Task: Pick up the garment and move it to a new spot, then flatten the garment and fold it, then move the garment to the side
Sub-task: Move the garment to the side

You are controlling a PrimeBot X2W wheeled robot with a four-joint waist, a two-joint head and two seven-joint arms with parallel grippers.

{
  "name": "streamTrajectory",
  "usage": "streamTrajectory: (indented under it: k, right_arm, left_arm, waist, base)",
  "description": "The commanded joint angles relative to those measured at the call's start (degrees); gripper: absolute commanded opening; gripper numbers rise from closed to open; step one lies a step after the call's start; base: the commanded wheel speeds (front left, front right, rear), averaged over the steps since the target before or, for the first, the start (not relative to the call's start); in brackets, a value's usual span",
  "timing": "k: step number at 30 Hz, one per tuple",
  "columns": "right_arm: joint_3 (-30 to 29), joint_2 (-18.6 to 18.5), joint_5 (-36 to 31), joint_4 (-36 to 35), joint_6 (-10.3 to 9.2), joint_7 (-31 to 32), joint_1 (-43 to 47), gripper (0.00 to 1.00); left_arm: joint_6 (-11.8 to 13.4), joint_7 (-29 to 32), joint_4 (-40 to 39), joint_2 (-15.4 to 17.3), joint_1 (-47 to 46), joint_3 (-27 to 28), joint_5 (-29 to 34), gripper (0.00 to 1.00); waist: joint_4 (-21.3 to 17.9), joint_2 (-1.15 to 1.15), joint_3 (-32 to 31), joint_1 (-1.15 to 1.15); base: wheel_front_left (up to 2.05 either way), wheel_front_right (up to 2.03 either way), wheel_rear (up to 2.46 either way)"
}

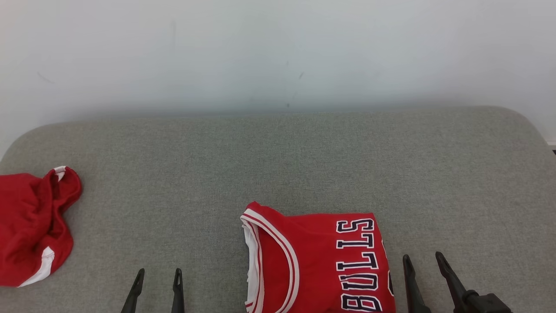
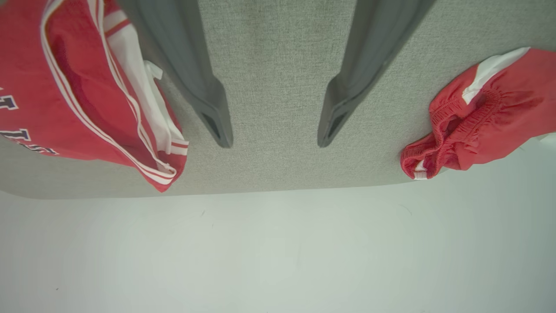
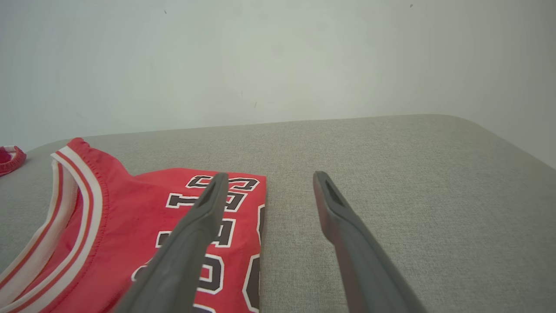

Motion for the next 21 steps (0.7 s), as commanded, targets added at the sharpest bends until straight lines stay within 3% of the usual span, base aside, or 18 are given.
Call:
streamTrajectory:
  k: [1,21]
  right_arm:
    - [0.3,0.1,-0.5,0.2,-0.14,-0.3,-0.5,1.0]
    - [1.7,0.1,-0.1,1.1,-0.14,-0.3,-0.9,1.0]
  left_arm:
    - [0.2,-0.2,0.1,0.0,0.2,0.1,-0.1,1.0]
    - [0.3,-0.2,0.3,0.0,0.1,0.1,-0.3,1.0]
  waist:
    - [0.0,0.0,0.0,0.0]
    - [0.3,0.0,0.2,0.0]
  base:
    - [0.0,0.0,0.0]
    - [0.0,0.0,0.0]
